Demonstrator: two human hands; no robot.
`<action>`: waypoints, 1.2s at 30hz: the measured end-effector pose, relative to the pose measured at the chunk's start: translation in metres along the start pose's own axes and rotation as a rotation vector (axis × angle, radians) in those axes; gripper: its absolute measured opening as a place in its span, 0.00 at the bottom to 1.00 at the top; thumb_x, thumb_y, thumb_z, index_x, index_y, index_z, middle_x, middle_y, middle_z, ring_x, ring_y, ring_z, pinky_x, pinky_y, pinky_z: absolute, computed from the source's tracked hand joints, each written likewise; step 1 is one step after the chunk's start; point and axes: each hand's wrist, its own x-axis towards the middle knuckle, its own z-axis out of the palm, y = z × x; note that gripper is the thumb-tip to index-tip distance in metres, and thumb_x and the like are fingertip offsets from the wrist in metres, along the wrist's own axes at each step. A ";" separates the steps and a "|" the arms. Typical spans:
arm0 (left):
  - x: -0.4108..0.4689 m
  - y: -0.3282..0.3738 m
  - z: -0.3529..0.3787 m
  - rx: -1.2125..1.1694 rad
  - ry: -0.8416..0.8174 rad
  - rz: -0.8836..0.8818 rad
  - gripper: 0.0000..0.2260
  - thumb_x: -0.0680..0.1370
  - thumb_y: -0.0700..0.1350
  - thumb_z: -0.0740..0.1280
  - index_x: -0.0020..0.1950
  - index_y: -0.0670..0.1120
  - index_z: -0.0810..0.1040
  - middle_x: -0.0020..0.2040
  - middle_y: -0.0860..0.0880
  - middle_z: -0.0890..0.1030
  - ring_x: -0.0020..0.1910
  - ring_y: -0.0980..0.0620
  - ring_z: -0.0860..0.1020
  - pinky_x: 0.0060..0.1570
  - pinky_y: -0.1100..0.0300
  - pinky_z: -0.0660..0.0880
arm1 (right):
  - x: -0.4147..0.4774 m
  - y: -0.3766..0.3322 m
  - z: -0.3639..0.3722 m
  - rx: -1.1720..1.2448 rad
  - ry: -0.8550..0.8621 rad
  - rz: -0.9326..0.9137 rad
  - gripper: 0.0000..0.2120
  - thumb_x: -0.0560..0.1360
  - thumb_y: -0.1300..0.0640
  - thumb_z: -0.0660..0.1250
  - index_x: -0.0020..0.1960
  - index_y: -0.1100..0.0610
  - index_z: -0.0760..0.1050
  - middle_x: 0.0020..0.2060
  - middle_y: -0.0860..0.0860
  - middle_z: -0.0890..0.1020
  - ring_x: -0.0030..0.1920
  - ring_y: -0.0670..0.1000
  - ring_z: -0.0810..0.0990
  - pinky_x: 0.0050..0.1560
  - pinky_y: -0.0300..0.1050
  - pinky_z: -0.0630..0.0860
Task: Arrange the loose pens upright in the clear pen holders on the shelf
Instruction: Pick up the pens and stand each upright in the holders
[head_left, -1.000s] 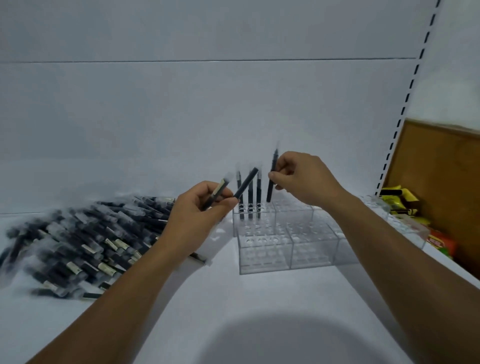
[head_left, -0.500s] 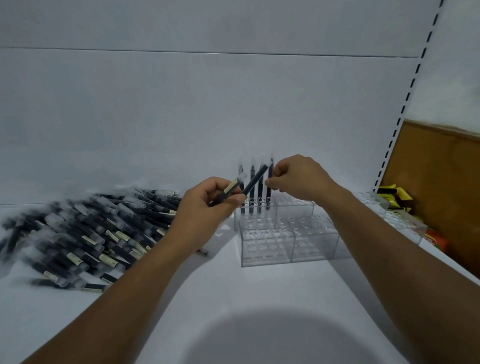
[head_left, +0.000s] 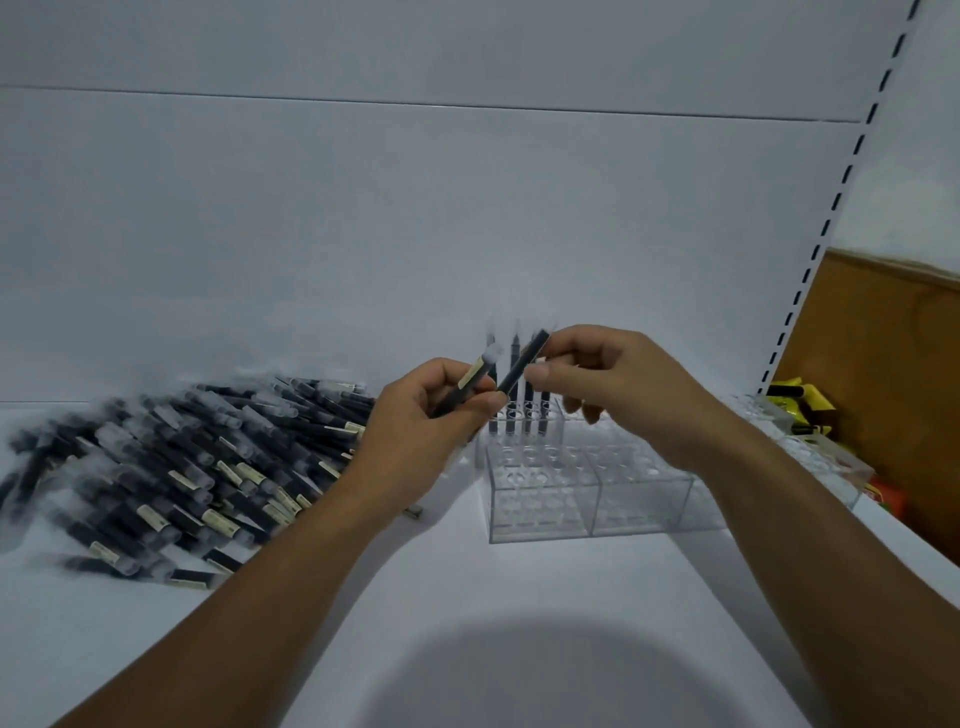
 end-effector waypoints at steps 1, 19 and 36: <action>0.000 0.000 0.000 0.004 -0.004 0.005 0.03 0.73 0.40 0.72 0.45 0.44 0.80 0.32 0.51 0.79 0.34 0.54 0.75 0.39 0.63 0.75 | 0.000 -0.001 0.005 0.030 -0.009 0.007 0.08 0.73 0.52 0.73 0.51 0.53 0.83 0.37 0.48 0.82 0.34 0.44 0.77 0.33 0.36 0.72; -0.002 0.006 0.003 0.130 0.022 0.118 0.08 0.73 0.42 0.72 0.52 0.47 0.82 0.39 0.52 0.83 0.41 0.56 0.82 0.44 0.64 0.78 | 0.003 0.003 -0.007 -0.679 -0.012 -0.314 0.04 0.72 0.50 0.74 0.47 0.45 0.84 0.37 0.36 0.80 0.44 0.39 0.75 0.42 0.35 0.69; -0.002 0.009 0.001 0.022 0.082 0.091 0.13 0.83 0.51 0.54 0.48 0.49 0.75 0.42 0.53 0.79 0.40 0.56 0.76 0.38 0.68 0.73 | 0.025 0.030 -0.021 -0.149 0.455 -0.056 0.03 0.77 0.57 0.69 0.48 0.54 0.76 0.41 0.49 0.85 0.42 0.45 0.84 0.49 0.51 0.82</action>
